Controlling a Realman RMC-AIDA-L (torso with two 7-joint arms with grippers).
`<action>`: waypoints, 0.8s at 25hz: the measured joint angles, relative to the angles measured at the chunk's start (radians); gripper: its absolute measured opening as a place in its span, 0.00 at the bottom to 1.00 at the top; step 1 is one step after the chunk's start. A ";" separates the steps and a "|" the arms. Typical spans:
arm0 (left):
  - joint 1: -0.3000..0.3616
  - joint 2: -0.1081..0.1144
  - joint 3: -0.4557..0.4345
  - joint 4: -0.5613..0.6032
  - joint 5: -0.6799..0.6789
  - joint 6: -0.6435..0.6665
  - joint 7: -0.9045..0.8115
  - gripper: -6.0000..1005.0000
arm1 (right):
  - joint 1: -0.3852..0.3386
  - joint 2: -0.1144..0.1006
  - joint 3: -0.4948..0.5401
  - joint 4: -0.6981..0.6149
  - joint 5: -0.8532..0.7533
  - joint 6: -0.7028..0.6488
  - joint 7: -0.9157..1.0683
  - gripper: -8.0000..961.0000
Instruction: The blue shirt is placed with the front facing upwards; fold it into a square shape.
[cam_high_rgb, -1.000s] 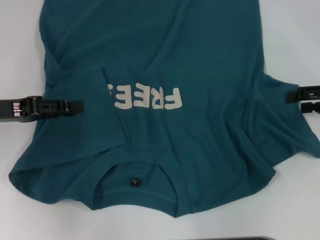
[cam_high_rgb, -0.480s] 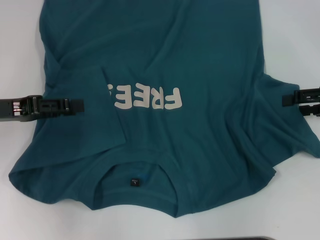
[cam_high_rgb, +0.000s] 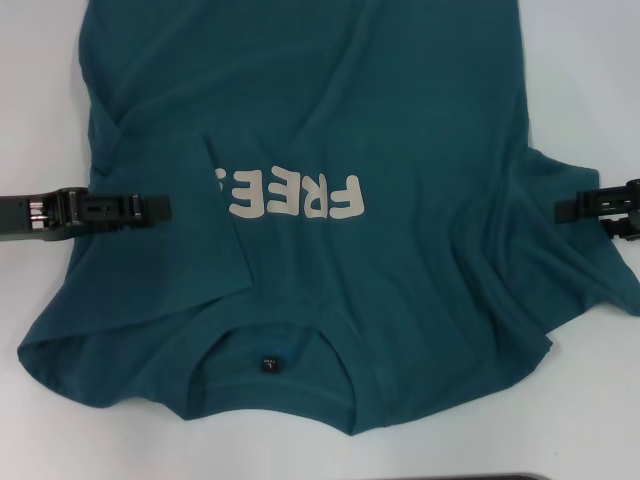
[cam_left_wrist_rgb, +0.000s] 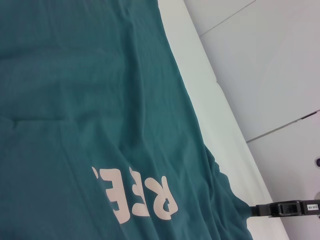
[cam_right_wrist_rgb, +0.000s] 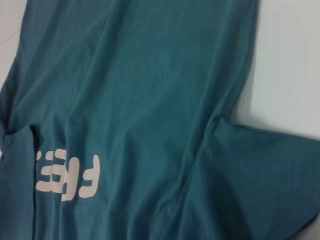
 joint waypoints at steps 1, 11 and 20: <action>0.000 0.000 0.000 0.000 0.000 0.000 0.000 0.50 | 0.000 0.000 -0.004 0.000 0.000 0.002 0.004 0.89; 0.000 -0.001 0.000 0.000 -0.001 0.000 -0.001 0.50 | 0.005 0.005 -0.009 -0.004 0.001 -0.008 -0.004 0.81; -0.003 -0.001 0.000 -0.001 -0.001 0.004 -0.007 0.50 | 0.002 0.001 -0.017 -0.008 0.000 -0.018 -0.004 0.39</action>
